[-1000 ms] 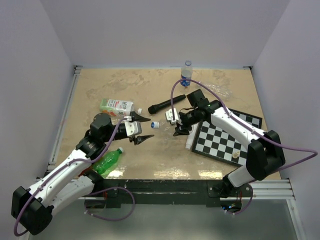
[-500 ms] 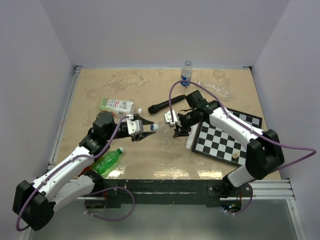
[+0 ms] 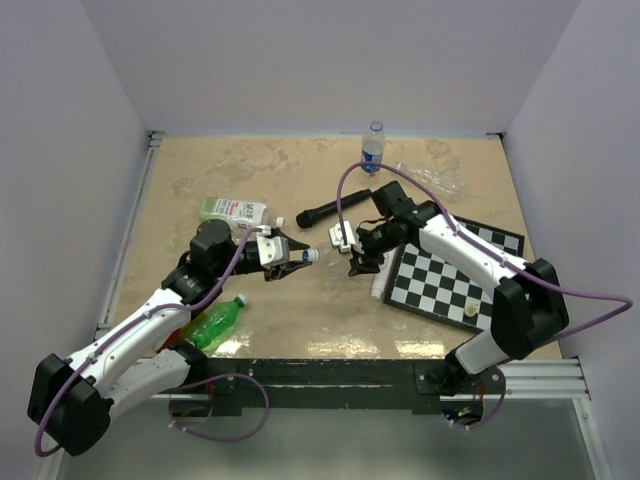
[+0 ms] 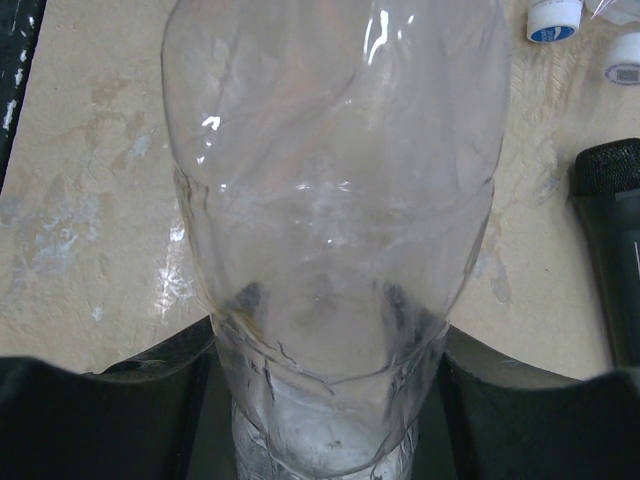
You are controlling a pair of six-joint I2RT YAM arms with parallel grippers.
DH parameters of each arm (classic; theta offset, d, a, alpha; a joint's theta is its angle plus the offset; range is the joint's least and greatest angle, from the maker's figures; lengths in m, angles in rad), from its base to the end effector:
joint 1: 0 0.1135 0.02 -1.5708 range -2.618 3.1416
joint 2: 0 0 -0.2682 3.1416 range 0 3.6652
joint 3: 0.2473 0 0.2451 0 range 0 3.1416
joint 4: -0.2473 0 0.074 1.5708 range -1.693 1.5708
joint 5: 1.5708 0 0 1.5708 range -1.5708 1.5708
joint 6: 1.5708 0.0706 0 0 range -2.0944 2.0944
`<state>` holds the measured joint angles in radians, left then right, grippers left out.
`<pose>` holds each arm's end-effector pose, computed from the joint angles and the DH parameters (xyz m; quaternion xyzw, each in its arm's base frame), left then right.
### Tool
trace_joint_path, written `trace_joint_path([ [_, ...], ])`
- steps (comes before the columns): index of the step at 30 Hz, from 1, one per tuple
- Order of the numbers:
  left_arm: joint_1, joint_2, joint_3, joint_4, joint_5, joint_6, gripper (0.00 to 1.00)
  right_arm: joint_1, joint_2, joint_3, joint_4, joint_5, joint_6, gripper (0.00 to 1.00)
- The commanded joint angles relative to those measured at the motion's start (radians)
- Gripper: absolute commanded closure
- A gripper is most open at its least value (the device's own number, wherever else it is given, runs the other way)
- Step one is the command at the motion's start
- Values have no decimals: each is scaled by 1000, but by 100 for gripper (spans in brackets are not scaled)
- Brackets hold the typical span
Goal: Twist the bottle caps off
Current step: Unscrew the bottle cap from the plastic bottle.
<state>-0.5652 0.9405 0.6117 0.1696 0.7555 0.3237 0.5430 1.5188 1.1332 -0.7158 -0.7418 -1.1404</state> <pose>0.1683 -0.1641 0.2903 0.5202 0.5358 -0.3513 0.5647 0.2372 0.1989 0.2351 -0.7322 0.5410 0.2731 0.3109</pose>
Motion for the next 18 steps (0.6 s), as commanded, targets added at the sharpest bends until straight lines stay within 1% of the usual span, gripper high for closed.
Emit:
trace_joint_path([
  [1,-1,6,31,-8,25,-9,58,6,-17,34,12,-30,-7,91],
  [8,-2,9,36,-19,22,-12,51,6,-17,36,10,-28,-7,91],
  [9,-2,9,37,-18,22,-14,51,6,-16,36,10,-28,-7,91],
  [11,-2,11,36,-13,27,-17,57,6,-16,36,10,-28,-7,91],
  [13,-2,9,36,-9,33,-28,60,6,-16,36,9,-30,-7,91],
  [18,-2,12,37,13,50,-61,60,6,-11,34,9,-27,-4,91],
])
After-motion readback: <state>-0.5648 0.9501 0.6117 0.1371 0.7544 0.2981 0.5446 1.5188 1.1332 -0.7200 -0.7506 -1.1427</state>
